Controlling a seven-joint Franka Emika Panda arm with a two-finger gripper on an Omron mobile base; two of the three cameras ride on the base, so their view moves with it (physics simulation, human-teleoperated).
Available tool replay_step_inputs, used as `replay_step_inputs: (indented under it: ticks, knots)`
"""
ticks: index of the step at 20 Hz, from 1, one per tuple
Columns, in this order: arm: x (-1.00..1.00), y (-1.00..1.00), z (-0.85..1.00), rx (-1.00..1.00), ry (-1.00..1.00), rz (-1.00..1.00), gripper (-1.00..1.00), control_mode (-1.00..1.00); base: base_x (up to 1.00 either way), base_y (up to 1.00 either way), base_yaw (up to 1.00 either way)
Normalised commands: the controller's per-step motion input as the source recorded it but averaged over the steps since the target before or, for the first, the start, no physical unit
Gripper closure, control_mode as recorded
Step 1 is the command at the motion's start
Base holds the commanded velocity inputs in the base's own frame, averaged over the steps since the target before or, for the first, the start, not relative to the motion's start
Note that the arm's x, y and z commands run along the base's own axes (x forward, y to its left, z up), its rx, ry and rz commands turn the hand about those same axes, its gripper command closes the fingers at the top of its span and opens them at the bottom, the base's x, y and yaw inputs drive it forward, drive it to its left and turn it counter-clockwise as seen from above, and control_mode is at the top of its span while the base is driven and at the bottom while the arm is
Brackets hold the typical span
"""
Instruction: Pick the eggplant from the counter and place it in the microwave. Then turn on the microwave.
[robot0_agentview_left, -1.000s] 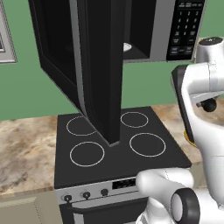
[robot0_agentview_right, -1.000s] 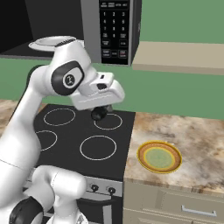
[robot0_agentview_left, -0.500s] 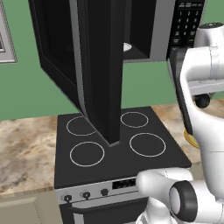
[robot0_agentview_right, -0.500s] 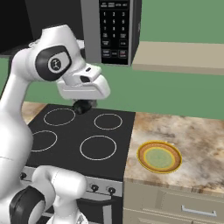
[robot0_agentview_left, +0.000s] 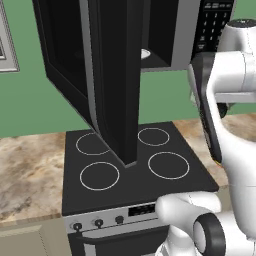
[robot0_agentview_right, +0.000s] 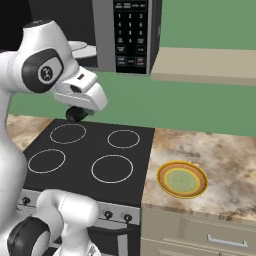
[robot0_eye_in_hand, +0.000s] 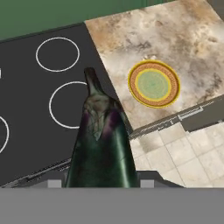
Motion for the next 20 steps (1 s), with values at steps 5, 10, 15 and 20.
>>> replay_step_inputs:
  ticks: [5,10,15,20]
  knots:
    - [0.07,0.37,0.07,0.0,-0.28,-0.01,1.0,-1.0,0.0,0.0,0.0]
    - [0.05,0.3,0.32,0.0,-0.13,0.0,1.0,-1.0,0.0,0.0,0.0]
    - [0.0,0.27,0.46,0.0,0.0,0.0,1.0,-1.0,0.0,0.0,0.0]
    - [0.02,0.26,0.33,-0.02,0.0,0.0,1.0,-1.0,0.0,0.0,0.0]
